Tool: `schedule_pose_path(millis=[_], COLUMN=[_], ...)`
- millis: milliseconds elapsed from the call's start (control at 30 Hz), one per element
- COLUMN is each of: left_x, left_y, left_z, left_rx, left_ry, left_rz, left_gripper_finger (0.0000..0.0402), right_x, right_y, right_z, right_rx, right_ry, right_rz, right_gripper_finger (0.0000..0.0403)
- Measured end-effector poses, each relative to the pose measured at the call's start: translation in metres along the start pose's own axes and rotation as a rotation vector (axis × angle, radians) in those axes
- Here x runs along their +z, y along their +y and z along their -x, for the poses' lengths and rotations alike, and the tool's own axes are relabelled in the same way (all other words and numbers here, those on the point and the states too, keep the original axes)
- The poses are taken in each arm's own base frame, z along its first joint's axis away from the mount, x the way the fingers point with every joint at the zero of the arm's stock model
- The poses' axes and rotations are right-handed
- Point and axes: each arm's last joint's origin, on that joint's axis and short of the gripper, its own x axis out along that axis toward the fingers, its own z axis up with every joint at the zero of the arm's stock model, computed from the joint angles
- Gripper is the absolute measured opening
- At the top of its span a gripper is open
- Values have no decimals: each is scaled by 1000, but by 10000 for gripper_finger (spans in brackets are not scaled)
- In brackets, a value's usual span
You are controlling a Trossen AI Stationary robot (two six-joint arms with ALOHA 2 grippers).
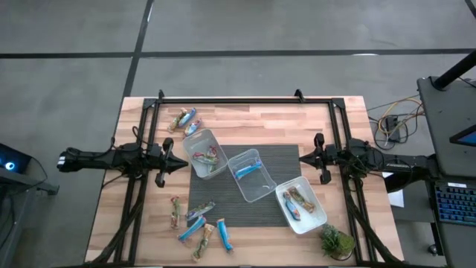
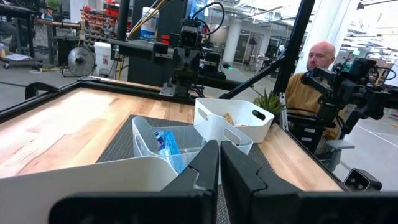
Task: Pick and place Granola Bars by type
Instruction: Put the yellow granola bar into the white bin
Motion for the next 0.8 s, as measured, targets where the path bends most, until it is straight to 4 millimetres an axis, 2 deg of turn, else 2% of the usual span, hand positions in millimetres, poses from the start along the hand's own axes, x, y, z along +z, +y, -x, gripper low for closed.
schedule_pose_path(millis=[467, 800], left_x=[1, 3], left_y=[0, 0], left_z=[0, 0], left_rx=[-1, -2], left_ry=[-7, -32], left_rz=[1, 107], left_gripper_finger=[0, 0], right_x=[0, 0], right_y=[0, 0], right_z=[0, 0], right_rx=[0, -1], right_ry=[0, 0], right_rz=[0, 0], right_gripper_finger=[9, 9])
